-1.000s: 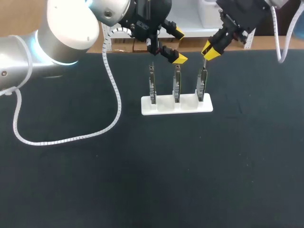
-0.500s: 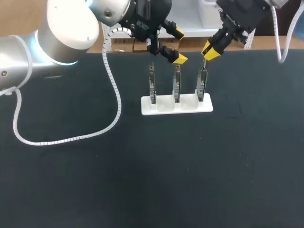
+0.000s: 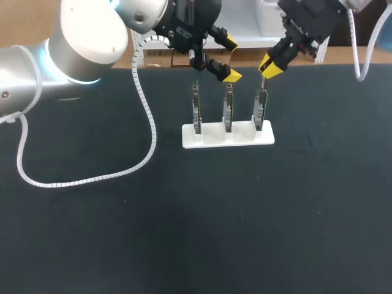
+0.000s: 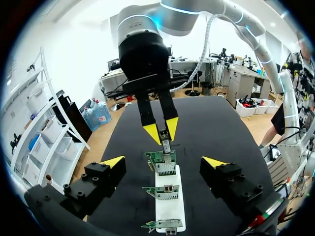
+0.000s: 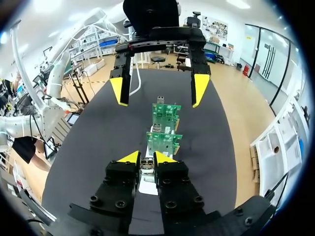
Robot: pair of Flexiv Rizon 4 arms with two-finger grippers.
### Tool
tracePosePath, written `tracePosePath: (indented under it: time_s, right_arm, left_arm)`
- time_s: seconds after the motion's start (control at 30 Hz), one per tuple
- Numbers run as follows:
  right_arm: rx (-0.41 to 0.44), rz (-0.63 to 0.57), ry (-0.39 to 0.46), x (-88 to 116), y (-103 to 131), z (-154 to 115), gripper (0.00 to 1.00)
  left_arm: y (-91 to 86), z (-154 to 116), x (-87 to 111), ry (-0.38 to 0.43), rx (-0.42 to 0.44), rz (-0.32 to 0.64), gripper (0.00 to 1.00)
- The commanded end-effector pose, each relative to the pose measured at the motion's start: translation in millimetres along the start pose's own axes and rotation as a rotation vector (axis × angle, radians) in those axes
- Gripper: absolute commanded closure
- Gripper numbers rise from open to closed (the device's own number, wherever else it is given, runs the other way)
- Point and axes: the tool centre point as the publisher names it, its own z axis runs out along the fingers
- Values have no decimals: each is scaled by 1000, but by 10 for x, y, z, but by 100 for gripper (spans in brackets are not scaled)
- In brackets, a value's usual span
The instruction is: Pick up the optical module with the left hand, and insert it into the network port with the right hand.
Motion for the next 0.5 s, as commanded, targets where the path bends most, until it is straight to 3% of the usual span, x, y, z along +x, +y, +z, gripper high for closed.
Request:
tracePosePath:
  time_s: [0.03,0.5]
  right_arm:
    - [3,-1,7,-18,2,-13,100]
    - [6,5,2,21,23,5,100]
  left_arm:
    - [16,-2,-17,9,4,-3,0]
    - [16,-2,-17,9,4,-3,0]
